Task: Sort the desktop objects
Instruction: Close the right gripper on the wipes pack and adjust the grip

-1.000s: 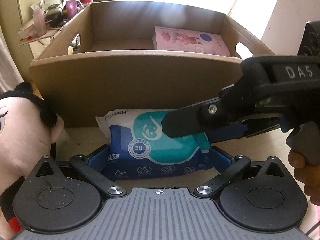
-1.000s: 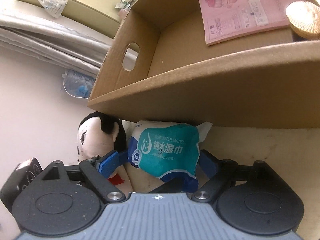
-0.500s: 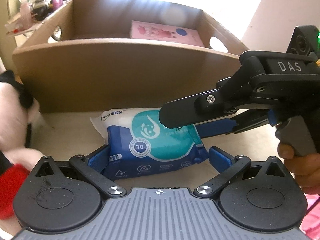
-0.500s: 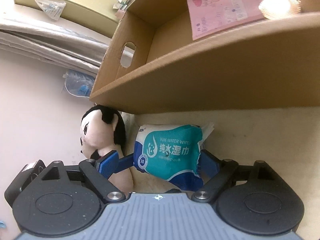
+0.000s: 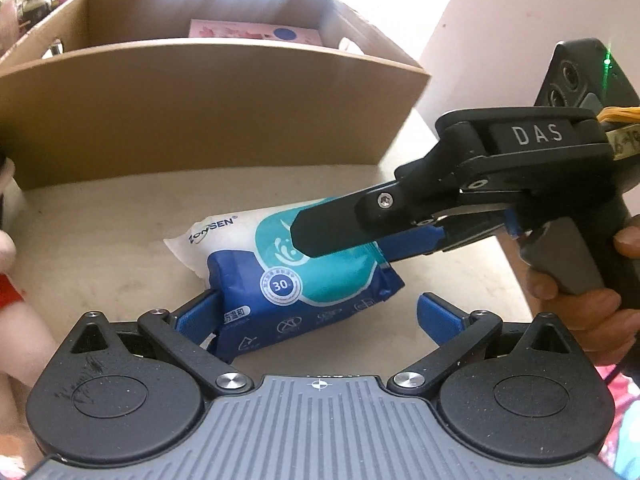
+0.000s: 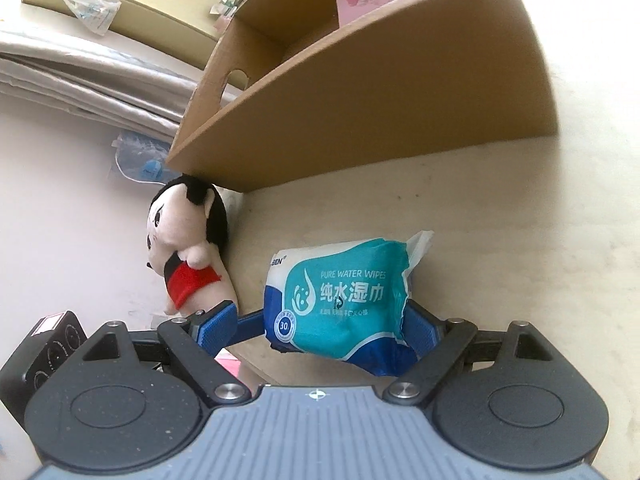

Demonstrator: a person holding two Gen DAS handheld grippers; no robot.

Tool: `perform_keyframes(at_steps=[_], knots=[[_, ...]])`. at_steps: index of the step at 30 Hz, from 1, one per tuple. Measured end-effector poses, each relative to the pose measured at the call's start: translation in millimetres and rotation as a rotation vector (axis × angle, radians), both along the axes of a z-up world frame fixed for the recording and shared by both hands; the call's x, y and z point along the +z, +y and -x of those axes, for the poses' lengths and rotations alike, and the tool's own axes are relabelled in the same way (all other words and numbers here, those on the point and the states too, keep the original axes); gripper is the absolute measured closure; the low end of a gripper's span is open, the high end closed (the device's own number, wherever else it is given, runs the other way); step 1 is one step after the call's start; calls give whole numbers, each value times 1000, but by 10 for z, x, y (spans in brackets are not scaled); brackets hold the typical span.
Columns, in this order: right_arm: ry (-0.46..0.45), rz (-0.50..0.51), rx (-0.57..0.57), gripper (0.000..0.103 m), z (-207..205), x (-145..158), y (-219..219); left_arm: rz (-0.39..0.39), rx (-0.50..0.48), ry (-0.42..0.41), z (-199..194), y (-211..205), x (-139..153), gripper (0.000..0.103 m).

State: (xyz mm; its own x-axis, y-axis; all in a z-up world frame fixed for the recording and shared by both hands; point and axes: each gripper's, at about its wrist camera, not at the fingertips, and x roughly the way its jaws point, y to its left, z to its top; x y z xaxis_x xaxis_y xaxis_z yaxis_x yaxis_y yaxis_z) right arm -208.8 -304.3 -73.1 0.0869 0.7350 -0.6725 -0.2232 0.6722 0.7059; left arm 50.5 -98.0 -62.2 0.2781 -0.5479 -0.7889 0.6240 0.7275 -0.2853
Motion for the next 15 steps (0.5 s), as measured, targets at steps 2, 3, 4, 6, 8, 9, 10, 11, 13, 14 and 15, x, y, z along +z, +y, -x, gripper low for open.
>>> perform_keyframes(at_steps=[2,3,4,6,8,9,10,11,13,14,15], knots=[[-4,4,-2,13,14,-5,-36,-1,-12,-3,38,-1,0,0],[-3,6,-4,13,14,-8,-50,-5,-16,-8,46,8,5,0],[-2,8,-11,13,11,-12,-59,-8,-15,-18,56,29,18,0],[-12,10,-32,13,12,1,-107,-13,16,-60,81,103,65,0],[-22,9,-51,13,15,4,-144,-10,39,-72,71,177,89,0],[-24,9,-62,13,14,0,-173,-6,50,-69,66,221,88,0],[-22,7,-73,13,10,-15,-198,-7,59,-64,51,243,69,0],[-17,7,-81,13,5,-37,-214,-21,68,-56,35,302,30,0],[-4,5,-87,13,-7,-88,-226,-56,80,-41,-32,284,-30,0],[2,4,-86,13,-11,-116,-223,-61,77,-35,-25,305,-53,0],[9,4,-84,13,-15,-147,-215,-61,72,-26,-45,306,-76,0]])
